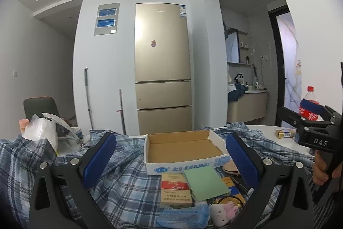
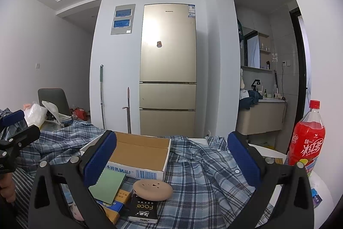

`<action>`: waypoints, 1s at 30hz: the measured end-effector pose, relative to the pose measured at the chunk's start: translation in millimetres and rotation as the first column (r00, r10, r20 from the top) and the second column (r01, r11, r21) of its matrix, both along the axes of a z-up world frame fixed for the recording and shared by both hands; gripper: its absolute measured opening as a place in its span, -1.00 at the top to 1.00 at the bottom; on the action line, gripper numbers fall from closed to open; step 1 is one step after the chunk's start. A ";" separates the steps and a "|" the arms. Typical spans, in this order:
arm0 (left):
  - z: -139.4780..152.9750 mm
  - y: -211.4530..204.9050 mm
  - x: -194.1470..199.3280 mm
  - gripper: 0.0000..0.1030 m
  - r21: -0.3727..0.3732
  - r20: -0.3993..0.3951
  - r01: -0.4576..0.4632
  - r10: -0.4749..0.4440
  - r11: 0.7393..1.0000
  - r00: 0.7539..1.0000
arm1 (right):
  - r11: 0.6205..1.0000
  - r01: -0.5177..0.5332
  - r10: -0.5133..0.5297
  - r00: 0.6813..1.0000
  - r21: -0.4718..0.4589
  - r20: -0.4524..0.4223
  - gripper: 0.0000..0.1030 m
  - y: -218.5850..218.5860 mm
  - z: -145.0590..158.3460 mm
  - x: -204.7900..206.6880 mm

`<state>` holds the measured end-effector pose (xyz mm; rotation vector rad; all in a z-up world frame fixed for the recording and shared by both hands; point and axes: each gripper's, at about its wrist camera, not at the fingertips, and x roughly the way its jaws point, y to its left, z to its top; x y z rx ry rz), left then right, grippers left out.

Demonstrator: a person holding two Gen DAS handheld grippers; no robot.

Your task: Organize soft objects

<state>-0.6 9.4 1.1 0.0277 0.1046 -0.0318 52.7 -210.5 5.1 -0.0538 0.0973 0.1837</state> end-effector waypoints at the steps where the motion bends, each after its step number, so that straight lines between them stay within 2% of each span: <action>1: -0.1 -0.2 0.1 -1.00 0.001 0.000 0.001 -0.001 1.000 1.000 | 1.000 0.000 0.000 1.000 -0.001 0.002 -1.00 0.2 -0.3 -0.8; 21: 0.3 -4.9 -5.4 -1.00 0.019 0.024 0.001 -0.001 1.000 1.000 | 0.999 -0.029 0.030 1.000 -0.015 0.009 -1.00 2.7 1.3 -5.3; 30: -0.3 -1.0 0.3 -1.00 0.000 -0.009 0.003 -0.003 1.000 1.000 | 1.000 -0.024 0.024 1.000 -0.013 0.013 -1.00 0.2 1.8 -5.7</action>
